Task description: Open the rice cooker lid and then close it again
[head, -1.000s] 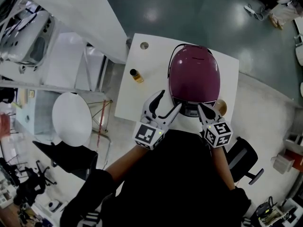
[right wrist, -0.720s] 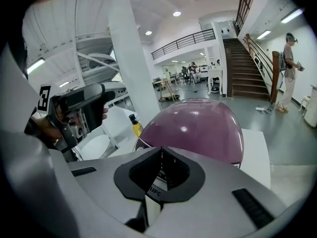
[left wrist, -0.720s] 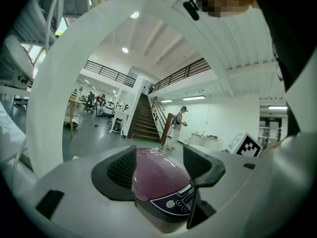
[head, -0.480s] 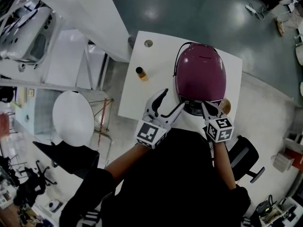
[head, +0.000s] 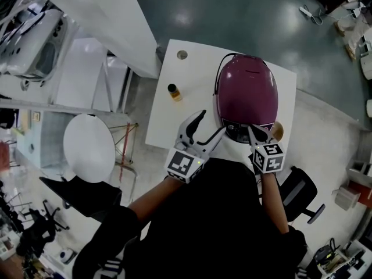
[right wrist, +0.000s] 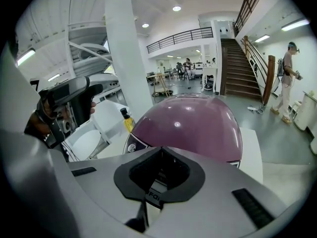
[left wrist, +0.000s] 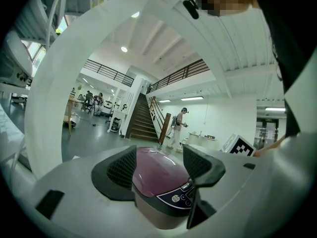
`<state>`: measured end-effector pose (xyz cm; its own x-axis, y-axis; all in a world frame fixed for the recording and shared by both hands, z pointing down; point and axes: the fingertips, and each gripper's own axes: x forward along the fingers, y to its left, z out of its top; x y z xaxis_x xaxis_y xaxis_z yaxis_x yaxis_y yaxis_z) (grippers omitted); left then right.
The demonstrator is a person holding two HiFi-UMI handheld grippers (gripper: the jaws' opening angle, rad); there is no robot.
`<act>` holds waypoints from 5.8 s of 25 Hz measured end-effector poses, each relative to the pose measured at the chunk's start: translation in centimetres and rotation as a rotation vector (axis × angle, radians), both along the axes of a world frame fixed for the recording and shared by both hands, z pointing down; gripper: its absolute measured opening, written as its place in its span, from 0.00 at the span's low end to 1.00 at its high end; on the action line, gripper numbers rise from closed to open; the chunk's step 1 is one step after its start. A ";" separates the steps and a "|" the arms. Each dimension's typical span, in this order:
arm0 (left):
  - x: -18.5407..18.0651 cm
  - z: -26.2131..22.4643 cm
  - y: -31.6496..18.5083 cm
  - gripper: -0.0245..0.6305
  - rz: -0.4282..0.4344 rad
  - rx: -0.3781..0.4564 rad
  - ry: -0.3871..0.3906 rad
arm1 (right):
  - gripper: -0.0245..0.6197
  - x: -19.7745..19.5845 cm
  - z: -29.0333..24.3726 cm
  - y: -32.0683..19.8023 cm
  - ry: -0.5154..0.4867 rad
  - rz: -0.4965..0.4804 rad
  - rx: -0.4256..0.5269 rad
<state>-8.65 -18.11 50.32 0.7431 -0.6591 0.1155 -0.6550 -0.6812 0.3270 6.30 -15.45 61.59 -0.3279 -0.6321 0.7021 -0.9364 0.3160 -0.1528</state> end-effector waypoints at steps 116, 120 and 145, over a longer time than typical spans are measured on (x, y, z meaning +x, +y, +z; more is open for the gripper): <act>7.5 -14.4 -10.5 0.45 -0.036 0.241 -0.012 | 0.04 11.1 -19.7 1.4 -0.094 0.151 0.476; 7.5 -15.0 -11.3 0.45 -0.052 0.250 -0.014 | 0.04 11.5 -20.4 1.6 -0.100 0.149 0.501; 12.7 -15.1 -25.3 0.45 0.250 0.217 -0.143 | 0.04 12.9 -21.4 2.0 -0.135 0.217 0.526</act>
